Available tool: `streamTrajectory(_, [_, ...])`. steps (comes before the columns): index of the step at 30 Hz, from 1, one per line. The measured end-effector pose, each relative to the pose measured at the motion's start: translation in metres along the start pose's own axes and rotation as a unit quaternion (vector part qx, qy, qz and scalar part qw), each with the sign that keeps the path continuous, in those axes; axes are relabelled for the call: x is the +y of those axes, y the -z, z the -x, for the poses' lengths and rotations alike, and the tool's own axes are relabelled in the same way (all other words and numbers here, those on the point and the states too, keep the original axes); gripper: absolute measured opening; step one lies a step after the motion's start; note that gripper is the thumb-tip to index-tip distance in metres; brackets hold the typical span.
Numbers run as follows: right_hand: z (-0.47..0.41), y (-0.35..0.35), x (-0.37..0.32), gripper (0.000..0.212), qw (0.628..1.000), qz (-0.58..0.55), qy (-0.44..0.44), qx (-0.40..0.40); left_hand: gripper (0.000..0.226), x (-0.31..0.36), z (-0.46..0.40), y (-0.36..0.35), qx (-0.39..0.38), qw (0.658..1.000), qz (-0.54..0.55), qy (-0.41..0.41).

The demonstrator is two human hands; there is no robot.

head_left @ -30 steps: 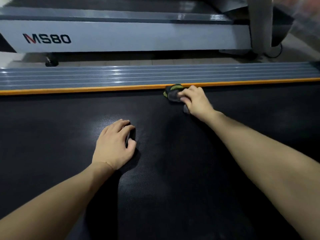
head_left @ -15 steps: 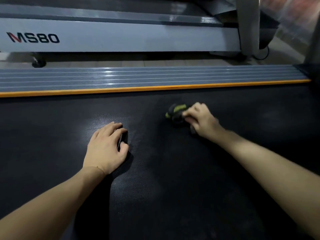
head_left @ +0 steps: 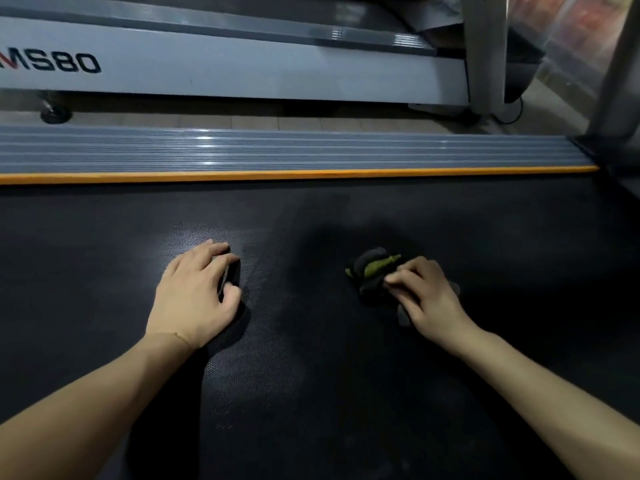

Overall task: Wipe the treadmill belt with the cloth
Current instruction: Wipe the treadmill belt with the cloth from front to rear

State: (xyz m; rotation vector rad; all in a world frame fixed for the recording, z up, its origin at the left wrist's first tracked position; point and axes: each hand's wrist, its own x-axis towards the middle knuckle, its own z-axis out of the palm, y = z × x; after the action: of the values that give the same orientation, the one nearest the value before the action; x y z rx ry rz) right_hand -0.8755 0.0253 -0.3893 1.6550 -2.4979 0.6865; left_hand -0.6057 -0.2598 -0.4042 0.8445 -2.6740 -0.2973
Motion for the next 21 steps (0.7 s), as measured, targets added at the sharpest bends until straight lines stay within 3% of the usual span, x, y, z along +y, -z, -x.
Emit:
streamTrajectory(5, [-0.086,-0.021,0.039,0.011,0.999,0.039,0.000,0.032,0.049,-0.001,-0.001,-0.001,-0.009,1.000,0.000,0.003])
streamTrajectory(10, [-0.163,-0.034,0.065,0.018,0.985,0.051,-0.151,0.061,0.051,-0.003,-0.003,-0.003,-0.018,1.000,-0.001,0.002])
streamTrajectory(17, [-0.070,-0.014,0.046,0.015,0.982,0.056,-0.151,0.098,0.052,0.001,-0.001,0.001,-0.018,1.000,0.003,0.006])
streamTrajectory(21, [-0.016,-0.007,0.009,0.018,0.965,0.077,-0.240,0.075,0.048,0.002,-0.001,0.002,-0.013,1.000,0.009,0.012])
